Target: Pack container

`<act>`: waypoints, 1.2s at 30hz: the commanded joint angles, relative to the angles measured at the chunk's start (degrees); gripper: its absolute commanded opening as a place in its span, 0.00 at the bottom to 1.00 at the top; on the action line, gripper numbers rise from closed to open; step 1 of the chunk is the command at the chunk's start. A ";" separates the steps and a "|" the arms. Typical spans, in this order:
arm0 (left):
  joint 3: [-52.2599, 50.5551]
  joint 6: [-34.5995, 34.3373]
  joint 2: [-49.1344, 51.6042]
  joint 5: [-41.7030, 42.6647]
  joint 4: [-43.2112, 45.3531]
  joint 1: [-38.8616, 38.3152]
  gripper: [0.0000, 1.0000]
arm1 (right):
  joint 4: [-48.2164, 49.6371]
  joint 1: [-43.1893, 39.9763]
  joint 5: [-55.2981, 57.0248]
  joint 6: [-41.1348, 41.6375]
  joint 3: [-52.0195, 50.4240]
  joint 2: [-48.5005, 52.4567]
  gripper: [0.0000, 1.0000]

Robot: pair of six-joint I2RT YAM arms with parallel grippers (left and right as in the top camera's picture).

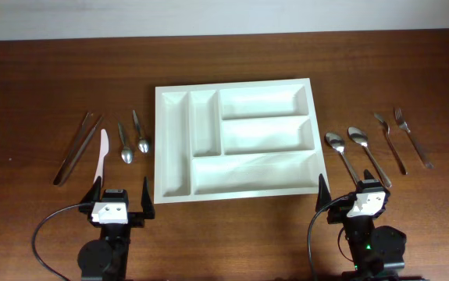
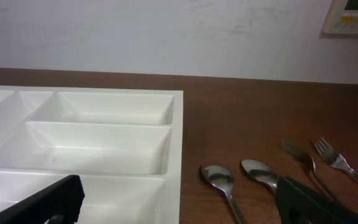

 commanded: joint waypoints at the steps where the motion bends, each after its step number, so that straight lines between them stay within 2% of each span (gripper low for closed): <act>1: -0.63 -0.31 -0.55 0.66 -0.02 0.31 0.99 | -0.04 -0.37 -0.55 0.04 -0.39 -0.48 0.99; 30: -0.63 -0.31 -0.55 0.66 -0.02 0.31 0.99 | 0.48 -0.37 -0.26 0.20 -0.37 -0.46 0.99; 36: -0.63 -0.31 -0.55 0.66 -0.02 0.31 0.99 | 1.42 -0.68 8.87 6.16 1.27 2.05 0.99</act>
